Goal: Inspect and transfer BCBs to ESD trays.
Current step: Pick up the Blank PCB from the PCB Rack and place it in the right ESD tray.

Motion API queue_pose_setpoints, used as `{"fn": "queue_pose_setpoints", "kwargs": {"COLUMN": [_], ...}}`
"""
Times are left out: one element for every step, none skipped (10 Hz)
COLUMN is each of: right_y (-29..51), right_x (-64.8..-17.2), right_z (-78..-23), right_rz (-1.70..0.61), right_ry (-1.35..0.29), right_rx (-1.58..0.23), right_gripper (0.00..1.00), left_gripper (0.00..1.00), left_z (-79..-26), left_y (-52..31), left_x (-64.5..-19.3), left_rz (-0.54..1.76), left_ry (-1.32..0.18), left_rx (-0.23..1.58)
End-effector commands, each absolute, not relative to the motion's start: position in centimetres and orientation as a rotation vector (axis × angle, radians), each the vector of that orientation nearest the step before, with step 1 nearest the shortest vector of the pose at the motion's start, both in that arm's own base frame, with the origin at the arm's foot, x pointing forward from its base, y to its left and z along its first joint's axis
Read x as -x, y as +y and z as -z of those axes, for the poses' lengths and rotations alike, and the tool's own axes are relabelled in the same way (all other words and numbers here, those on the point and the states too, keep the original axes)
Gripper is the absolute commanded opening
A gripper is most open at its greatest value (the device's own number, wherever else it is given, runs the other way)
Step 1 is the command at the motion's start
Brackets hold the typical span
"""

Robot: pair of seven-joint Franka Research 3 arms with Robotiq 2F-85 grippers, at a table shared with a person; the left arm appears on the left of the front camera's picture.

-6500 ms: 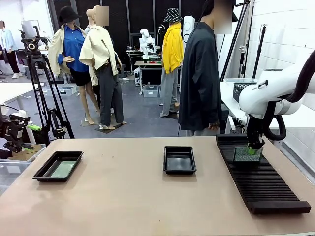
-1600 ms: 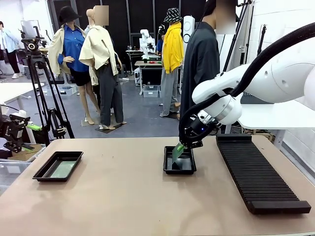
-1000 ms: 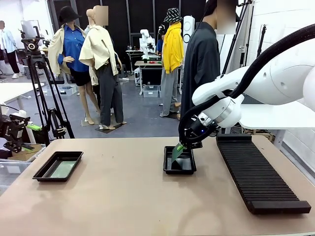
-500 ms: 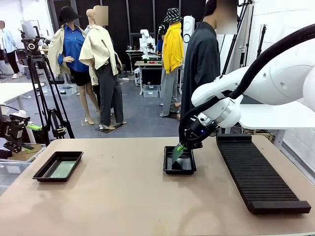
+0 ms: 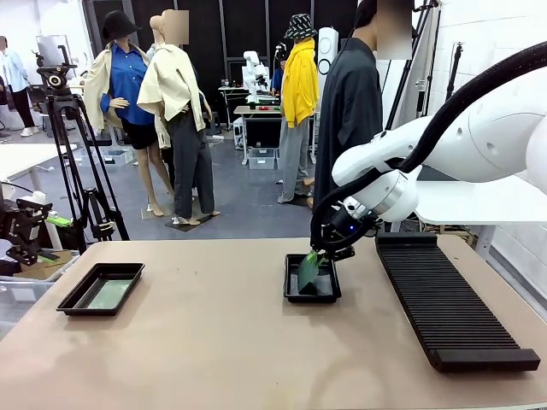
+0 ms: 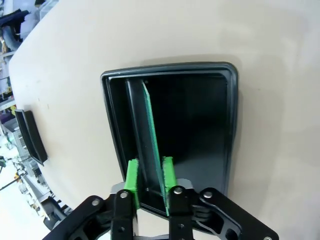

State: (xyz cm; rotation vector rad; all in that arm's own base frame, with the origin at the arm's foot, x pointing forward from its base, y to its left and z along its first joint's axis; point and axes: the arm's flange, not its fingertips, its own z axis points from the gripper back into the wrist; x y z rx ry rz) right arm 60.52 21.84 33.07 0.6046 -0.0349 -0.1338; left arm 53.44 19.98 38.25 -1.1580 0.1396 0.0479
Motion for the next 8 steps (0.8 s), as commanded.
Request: {"fn": "queue_pose_setpoints", "kwargs": {"right_y": [21.7,21.4,21.0,20.7,20.6,20.7,20.7,20.8], "right_x": [-60.3,-60.1,-59.9,-59.7,-59.3,-59.2,-59.4,-59.4], "right_z": [-34.6,-35.5,-36.5,-37.4,-38.1,-38.4,-38.3,-38.4], "right_rz": [0.168,0.180,0.193,0.205,0.204,0.200,0.197,0.186], "right_ry": [-0.048,-0.048,-0.054,-0.060,-0.062,-0.068,-0.071,-0.062], "right_rx": [-0.510,-0.458,-0.411,-0.361,-0.317,-0.295,-0.289,-0.291], "right_gripper": [0.74,0.91,1.00,1.00,1.00,1.00,1.00,1.00], "left_gripper": [1.00,1.00,1.00,1.00,1.00,1.00,1.00,1.00], "left_z": [-38.5,-38.5,-38.5,-38.5,-38.5,-38.5,-38.5,-38.5], "left_y": [19.7,19.7,19.7,19.7,19.7,19.7,19.7,19.7], "left_x": [-53.1,-53.1,-53.1,-53.1,-53.1,-53.1,-53.1,-53.1], "left_rz": [-0.063,-0.063,-0.063,-0.063,-0.063,-0.063,-0.063,-0.063], "left_ry": [0.146,0.146,0.146,0.146,0.146,0.146,0.146,0.146], "left_rx": [1.133,1.133,1.133,1.133,1.133,1.133,1.133,1.133]}}
